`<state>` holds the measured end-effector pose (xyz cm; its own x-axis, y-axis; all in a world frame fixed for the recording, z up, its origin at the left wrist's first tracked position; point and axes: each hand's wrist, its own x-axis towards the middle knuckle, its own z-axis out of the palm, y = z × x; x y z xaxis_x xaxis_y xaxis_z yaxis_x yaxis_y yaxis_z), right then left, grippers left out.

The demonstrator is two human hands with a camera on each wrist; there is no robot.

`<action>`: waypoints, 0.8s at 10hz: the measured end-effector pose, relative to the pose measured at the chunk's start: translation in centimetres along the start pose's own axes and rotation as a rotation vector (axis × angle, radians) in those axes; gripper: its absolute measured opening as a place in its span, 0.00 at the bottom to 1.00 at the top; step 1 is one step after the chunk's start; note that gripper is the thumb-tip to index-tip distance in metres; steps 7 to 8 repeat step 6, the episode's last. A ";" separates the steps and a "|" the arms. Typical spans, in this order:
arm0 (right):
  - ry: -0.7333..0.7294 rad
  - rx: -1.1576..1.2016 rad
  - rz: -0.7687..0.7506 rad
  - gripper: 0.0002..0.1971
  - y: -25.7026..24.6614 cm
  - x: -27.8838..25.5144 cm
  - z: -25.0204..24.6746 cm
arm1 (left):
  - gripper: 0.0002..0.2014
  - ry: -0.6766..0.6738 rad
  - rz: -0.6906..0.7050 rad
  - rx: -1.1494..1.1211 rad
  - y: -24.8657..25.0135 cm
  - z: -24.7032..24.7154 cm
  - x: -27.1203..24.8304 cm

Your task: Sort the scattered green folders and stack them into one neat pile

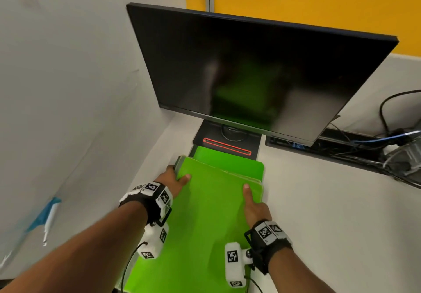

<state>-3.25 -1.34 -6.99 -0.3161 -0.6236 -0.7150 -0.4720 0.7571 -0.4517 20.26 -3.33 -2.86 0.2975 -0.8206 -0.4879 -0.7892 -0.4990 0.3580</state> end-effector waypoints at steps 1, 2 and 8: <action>0.030 -0.224 -0.036 0.49 -0.6 -0.4 -0.4 | 0.29 0.026 -0.001 0.009 -0.4 0.3 0.1; -0.005 -0.127 -0.079 0.45 -0.3 -0.3 -0.7 | 0.29 0.033 0.002 -0.018 -0.3 0.6 -0.1; 0.077 -0.117 -0.621 0.22 0.3 -4.9 -14.8 | 0.33 0.373 0.316 -0.140 -0.5 1.7 -1.5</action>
